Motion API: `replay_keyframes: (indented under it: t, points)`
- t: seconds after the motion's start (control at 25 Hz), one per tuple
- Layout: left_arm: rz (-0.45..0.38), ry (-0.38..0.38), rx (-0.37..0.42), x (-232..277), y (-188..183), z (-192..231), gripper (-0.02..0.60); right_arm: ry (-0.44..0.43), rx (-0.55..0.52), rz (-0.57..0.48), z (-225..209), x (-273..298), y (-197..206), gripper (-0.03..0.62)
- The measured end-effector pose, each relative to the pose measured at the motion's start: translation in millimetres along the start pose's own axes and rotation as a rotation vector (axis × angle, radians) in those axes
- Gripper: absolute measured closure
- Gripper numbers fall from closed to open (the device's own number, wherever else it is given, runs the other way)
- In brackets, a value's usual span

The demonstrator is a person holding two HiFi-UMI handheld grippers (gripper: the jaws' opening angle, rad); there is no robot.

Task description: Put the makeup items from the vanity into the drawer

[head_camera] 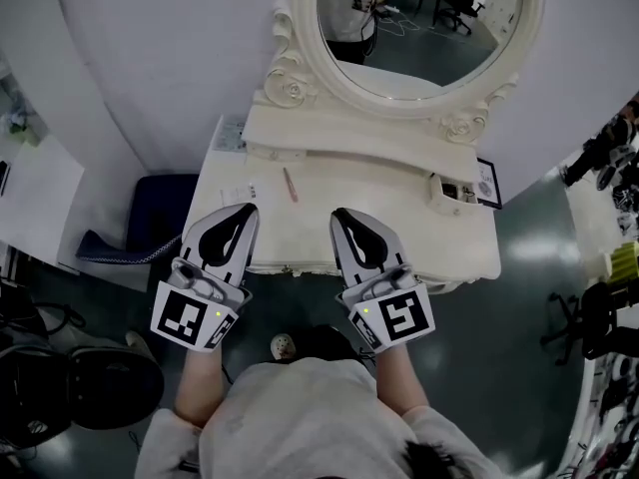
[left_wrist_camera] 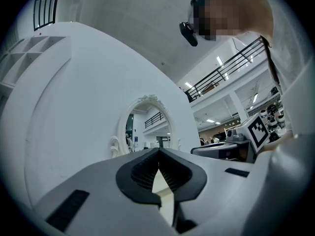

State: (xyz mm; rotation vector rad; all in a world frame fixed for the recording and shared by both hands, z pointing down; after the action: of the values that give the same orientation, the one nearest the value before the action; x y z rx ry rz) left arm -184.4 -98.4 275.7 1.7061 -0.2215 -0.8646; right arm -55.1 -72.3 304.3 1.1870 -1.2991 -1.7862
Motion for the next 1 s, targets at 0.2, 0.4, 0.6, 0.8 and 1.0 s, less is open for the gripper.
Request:
replay_keyframes:
  t: [0.2,0.4,0.6,0.8,1.0]
  points:
    - [0.011,0.002,-0.019,13.2,13.6,12.5,0.566,0.0,0.005,0.016,-7.9,13.9,11.4,0.563]
    - [0.008,-0.003,-0.018,30.9,23.3,27.5,0.566,-0.018,0.012,0.034,-18.7,35.4,24.1,0.563]
    - [0.003,-0.021,-0.014,52.0,30.7,45.7,0.566,-0.042,0.018,0.058,-33.3,61.6,34.1,0.562]
    - [0.006,-0.037,-0.011,67.8,41.5,59.3,0.566,-0.073,0.021,0.079,-50.2,84.3,52.1,0.562]
    - [0.015,-0.072,-0.007,76.6,52.4,72.1,0.566,-0.098,0.052,0.147,-61.5,103.3,79.7,0.562]
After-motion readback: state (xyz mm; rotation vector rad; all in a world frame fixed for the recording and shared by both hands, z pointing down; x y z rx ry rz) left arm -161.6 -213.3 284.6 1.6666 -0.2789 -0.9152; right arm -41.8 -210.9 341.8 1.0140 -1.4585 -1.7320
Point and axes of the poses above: the fingertips, and each gripper's own axes: x forward along the fingers, z to its left, y out of its underside, the point moved 1 cm from there along -x, backward along the fingers, and after that the axes turned 13 degrees about -z, right-handed, at the moved point
